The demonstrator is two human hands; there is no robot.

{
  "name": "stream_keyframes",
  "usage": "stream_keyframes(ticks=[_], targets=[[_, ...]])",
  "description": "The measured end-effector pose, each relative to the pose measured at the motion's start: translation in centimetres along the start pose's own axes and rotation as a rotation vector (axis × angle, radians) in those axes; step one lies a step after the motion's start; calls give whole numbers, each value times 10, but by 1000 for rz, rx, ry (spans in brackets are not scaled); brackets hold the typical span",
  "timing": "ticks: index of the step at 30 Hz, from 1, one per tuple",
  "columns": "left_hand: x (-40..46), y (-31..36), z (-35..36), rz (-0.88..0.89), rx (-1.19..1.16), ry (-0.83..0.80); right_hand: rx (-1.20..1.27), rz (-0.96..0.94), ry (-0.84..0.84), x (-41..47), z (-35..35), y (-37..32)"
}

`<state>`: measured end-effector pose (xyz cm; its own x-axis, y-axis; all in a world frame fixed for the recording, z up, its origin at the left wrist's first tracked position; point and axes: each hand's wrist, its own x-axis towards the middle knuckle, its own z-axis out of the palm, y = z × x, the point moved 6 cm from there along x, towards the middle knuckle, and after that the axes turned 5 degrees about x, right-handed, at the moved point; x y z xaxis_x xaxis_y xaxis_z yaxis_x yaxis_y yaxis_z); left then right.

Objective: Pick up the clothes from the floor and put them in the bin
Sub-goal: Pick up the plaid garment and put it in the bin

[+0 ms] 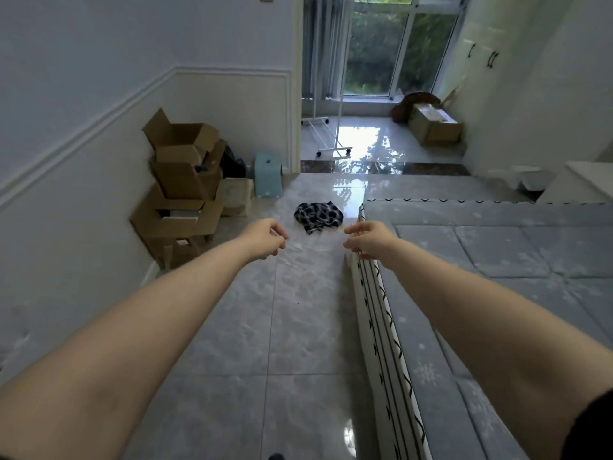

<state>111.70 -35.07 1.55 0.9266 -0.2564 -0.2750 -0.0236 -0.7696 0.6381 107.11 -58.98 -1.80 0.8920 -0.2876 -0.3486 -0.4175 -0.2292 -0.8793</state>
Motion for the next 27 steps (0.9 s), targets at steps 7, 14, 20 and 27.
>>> stream_keyframes(ticks=[7,14,20,27], targets=[[116,27,-14,59,2,-42,-14,-10,25,90,-5,-27],[262,51,-11,30,12,-98,64,56,38,240,-36,-47],[380,82,-17,-51,-24,-67,57,112,8,361,-72,-65],[494,99,-20,-100,-46,-63,27,137,61,481,-102,-97]])
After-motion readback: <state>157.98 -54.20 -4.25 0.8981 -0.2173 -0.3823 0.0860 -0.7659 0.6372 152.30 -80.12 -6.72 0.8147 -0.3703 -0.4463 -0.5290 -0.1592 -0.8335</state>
